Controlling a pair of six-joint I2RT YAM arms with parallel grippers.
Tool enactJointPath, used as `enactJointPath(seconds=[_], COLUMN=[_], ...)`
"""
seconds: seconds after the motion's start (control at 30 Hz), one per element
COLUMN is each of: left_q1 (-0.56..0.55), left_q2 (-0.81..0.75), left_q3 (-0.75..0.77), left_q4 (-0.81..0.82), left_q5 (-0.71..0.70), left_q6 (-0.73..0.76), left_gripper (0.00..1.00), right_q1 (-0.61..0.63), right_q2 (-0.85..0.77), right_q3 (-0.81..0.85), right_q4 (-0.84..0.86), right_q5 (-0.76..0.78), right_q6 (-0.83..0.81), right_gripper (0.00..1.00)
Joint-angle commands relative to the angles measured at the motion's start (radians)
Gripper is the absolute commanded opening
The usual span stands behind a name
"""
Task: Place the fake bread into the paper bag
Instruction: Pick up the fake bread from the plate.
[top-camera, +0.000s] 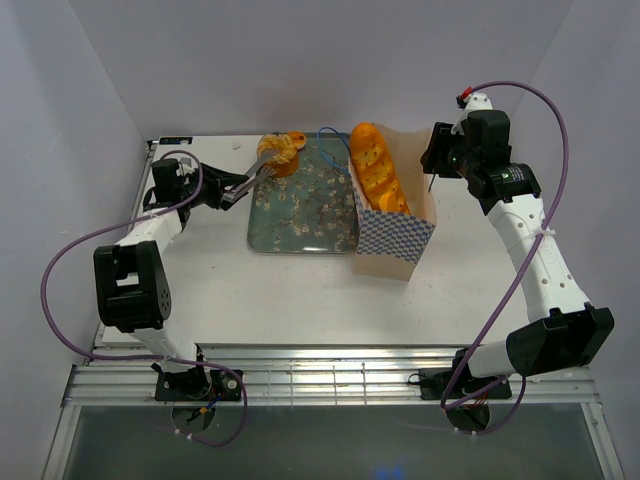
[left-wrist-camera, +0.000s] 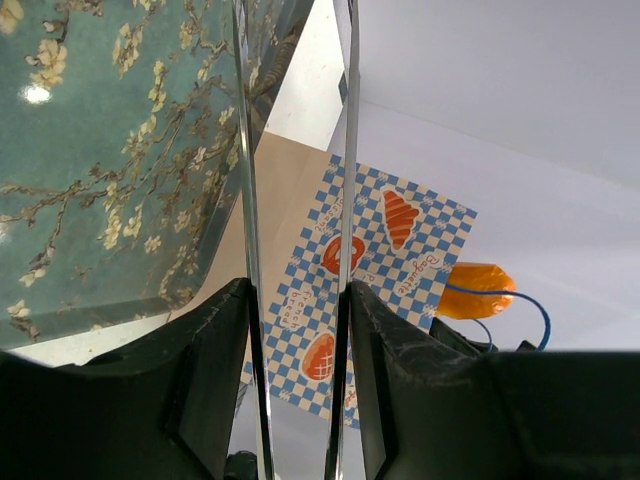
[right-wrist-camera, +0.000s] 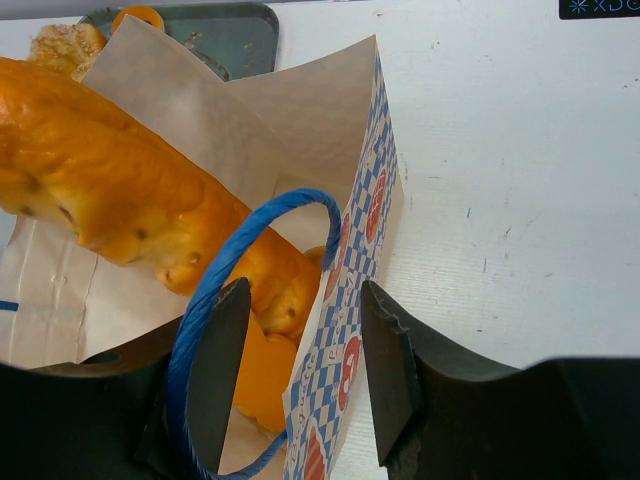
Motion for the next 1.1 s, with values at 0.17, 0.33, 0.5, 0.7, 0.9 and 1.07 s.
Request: enactJointPath(seconds=[0.17, 0.33, 0.5, 0.7, 0.9, 1.07], left_q1=[0.003, -0.008, -0.025, -0.040, -0.059, -0.066], left_q2=[0.039, 0.055, 0.085, 0.134, 0.172, 0.197], left_q3=[0.102, 0.122, 0.157, 0.191, 0.232, 0.258], left_q4=[-0.039, -0.053, -0.088, -0.100, -0.103, -0.102], left_q5=[-0.028, -0.040, -0.054, -0.069, -0.080, -0.090], left_q6=[-0.055, -0.064, -0.070, -0.078, -0.090, -0.096], left_gripper=[0.54, 0.54, 0.54, 0.54, 0.54, 0.54], right_q1=[0.003, 0.003, 0.003, 0.003, 0.005, 0.003], right_q2=[-0.020, -0.017, -0.015, -0.014, -0.008, -0.005], right_q3=[0.014, 0.021, 0.027, 0.031, 0.021, 0.018], right_q4=[0.037, 0.035, 0.029, 0.029, 0.032, 0.035], right_q5=[0.002, 0.004, 0.005, 0.011, 0.013, 0.011], right_q6=[-0.011, -0.011, -0.014, -0.018, -0.017, -0.017], right_gripper=[0.54, 0.54, 0.54, 0.54, 0.54, 0.54])
